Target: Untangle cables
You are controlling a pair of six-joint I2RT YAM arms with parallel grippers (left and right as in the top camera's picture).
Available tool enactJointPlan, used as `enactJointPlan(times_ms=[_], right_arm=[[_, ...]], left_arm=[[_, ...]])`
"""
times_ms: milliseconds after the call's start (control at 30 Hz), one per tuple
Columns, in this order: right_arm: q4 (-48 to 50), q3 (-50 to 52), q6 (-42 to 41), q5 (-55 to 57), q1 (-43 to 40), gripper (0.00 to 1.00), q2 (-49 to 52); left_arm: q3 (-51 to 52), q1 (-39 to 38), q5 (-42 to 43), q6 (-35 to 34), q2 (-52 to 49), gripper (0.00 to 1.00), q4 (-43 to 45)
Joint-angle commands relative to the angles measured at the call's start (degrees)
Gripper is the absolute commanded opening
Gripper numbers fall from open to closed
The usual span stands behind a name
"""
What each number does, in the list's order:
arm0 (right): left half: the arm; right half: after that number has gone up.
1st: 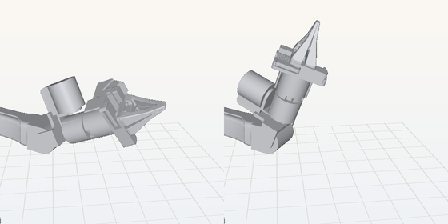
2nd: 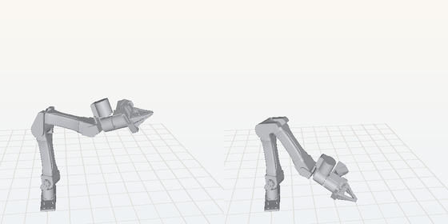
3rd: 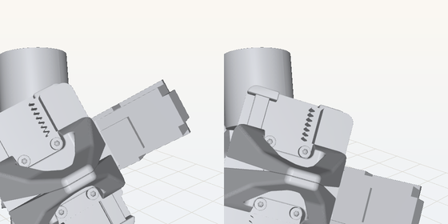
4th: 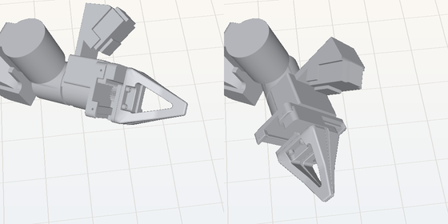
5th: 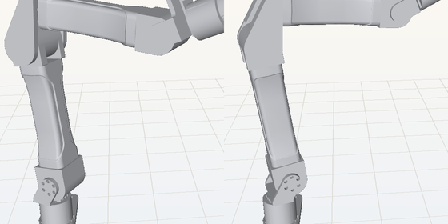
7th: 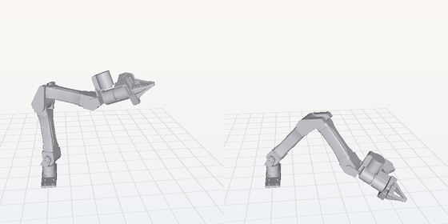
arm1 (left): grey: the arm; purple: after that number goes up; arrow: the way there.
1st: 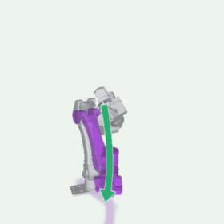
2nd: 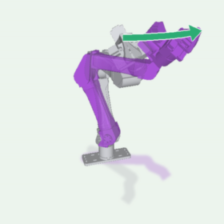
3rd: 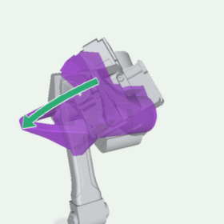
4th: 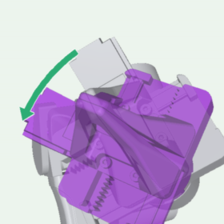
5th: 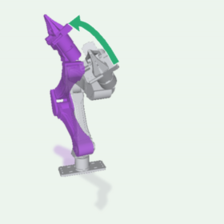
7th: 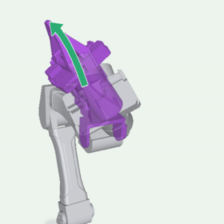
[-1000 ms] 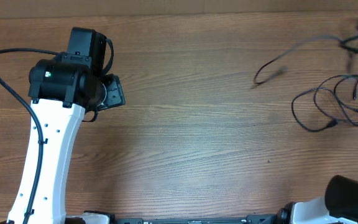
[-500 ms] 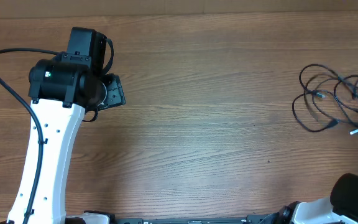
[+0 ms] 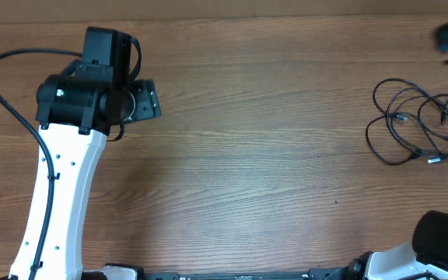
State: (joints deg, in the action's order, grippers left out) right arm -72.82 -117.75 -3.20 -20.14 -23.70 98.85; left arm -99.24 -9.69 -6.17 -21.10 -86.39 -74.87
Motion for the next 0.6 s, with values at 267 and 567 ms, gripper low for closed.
enactJointPlan(times_ms=[267,567], right_arm=[[-11.08,-0.52,6.12,16.50,25.35,1.00,-0.24],[-19.54,0.42,-1.73,16.81,28.87,1.00,-0.66]], left_arm=[[0.26,0.37,-3.39,3.72,-1.31,1.00,-10.58],[3.34,0.46,-3.02,0.33,-0.66,0.99,-21.97]])
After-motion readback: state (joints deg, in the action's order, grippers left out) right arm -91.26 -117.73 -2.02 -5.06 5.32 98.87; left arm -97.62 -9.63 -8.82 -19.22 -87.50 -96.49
